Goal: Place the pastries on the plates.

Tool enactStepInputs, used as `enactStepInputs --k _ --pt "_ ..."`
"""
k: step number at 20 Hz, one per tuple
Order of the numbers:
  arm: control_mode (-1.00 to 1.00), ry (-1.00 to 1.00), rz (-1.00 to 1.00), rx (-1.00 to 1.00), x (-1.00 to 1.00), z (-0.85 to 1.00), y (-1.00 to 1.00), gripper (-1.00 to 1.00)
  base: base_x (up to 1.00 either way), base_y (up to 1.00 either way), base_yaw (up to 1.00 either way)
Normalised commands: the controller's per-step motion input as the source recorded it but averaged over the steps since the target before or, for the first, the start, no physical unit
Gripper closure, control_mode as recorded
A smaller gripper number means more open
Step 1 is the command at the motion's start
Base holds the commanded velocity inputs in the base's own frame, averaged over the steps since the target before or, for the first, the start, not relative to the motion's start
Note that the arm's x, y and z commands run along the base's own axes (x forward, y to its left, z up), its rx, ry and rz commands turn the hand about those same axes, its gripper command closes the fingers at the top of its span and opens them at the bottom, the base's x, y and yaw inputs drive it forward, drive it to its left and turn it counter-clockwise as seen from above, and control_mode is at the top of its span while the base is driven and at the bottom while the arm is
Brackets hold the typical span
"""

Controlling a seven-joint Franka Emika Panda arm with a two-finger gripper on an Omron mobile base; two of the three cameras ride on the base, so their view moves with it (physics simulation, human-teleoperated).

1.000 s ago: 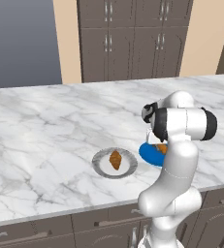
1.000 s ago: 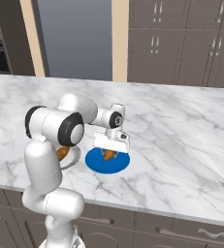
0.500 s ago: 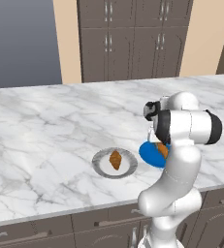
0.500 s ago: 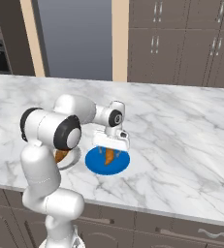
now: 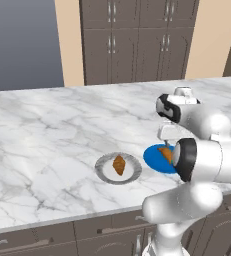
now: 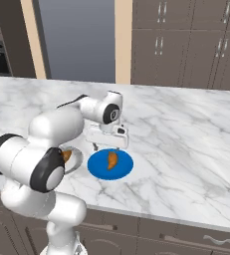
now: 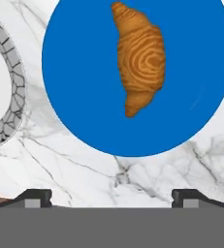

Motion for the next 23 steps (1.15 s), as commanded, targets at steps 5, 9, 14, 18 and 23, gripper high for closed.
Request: enactStepInputs --k 5,9,14,18,23 --pt "-1.00 -0.11 0.00 0.00 -0.77 0.79 0.40 -1.00 0.00 0.00 0.00" --pt "-1.00 -0.11 0.00 0.00 -0.81 0.76 0.37 -1.00 0.00 0.00 0.00" --pt "-1.00 -0.10 0.00 0.00 -0.79 0.77 0.49 -1.00 0.00 0.00 0.00" --pt "-1.00 -0.05 0.00 0.00 -0.73 0.62 0.37 -1.00 0.00 0.00 0.00" --pt "-1.00 -0.02 -0.03 0.00 -0.67 0.47 0.27 -1.00 0.00 0.00 0.00"
